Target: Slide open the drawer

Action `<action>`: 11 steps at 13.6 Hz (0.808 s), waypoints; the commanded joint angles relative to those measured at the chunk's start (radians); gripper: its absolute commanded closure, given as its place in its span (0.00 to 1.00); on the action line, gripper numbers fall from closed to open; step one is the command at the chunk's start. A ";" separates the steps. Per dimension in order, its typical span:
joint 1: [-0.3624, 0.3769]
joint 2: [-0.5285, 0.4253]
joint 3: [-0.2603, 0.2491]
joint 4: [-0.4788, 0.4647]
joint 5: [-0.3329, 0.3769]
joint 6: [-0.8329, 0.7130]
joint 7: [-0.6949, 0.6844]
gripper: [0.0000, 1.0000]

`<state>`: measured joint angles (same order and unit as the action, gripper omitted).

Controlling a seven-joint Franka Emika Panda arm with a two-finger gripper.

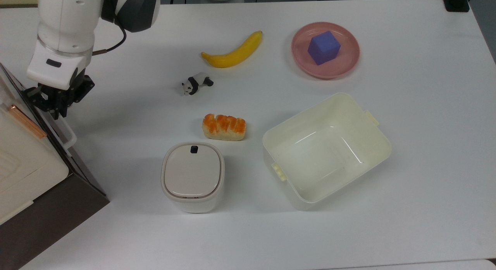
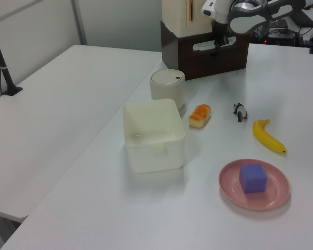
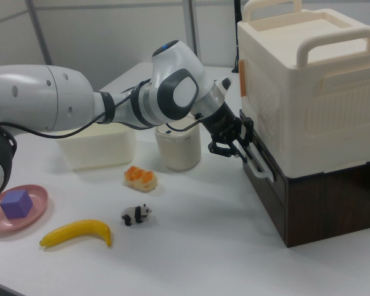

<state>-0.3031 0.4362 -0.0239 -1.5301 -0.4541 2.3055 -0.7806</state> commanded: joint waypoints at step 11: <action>0.025 -0.224 0.116 -0.292 0.000 -0.043 0.205 1.00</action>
<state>-0.2976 0.2900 0.0323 -1.7303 -0.4630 2.3059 -0.6525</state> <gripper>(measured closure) 0.872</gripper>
